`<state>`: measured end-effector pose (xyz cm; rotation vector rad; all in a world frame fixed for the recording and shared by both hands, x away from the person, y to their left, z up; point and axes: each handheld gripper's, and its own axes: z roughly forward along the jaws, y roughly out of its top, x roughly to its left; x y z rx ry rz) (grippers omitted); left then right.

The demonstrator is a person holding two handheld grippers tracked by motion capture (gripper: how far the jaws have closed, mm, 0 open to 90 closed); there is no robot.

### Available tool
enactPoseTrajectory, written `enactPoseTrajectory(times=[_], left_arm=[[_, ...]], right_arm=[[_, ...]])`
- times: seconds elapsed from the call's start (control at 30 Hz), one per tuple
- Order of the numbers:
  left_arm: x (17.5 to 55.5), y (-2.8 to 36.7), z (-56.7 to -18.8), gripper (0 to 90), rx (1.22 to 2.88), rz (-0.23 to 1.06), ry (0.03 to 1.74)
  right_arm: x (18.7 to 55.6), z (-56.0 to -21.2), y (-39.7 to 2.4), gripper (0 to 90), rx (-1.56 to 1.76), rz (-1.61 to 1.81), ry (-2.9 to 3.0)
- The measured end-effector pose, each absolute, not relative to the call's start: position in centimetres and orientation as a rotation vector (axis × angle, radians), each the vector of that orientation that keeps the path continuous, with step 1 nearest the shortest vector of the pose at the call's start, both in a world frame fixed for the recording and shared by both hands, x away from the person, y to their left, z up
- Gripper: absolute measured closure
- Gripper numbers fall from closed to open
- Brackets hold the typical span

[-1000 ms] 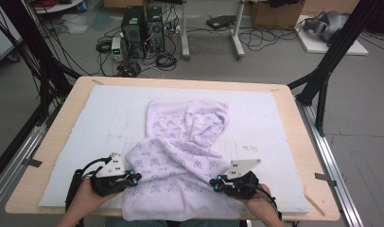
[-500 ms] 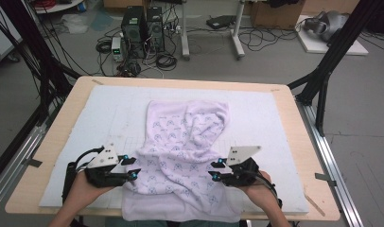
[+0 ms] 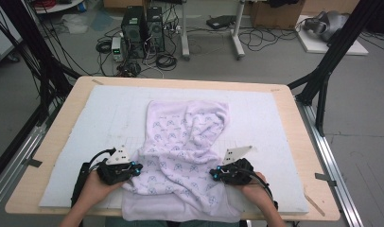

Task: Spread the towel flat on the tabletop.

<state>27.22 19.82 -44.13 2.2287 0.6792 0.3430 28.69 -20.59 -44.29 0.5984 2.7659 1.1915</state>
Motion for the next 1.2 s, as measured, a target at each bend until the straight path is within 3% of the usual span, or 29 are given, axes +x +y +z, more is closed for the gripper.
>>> enactPoseTrajectory(times=[0.63,0.73,0.93,1.03,1.13,1.2], left_arm=[[21.2,20.6,-39.5,86.5,2.172,0.303,0.535],[21.9,20.6,-39.2,67.9,2.164,0.309,0.550],[25.6,20.9,-40.4,65.2,2.128,0.360,0.634],[27.7,20.5,-41.5,58.1,2.144,0.383,0.713],[29.1,20.1,-42.9,57.7,2.183,0.341,0.769],[29.5,19.6,-43.7,68.4,2.228,0.304,0.764]], right_arm=[[22.3,-41.3,-21.1,86.0,0.451,1.392,2.721],[23.7,-40.4,-21.2,76.3,0.512,1.390,2.652],[27.1,-41.1,-20.9,72.1,0.571,1.270,2.617],[29.0,-42.4,-20.7,67.5,0.642,1.226,2.628],[29.8,-43.5,-19.9,66.0,0.657,1.133,2.662],[30.2,-44.2,-19.7,70.7,0.669,1.113,2.694]])
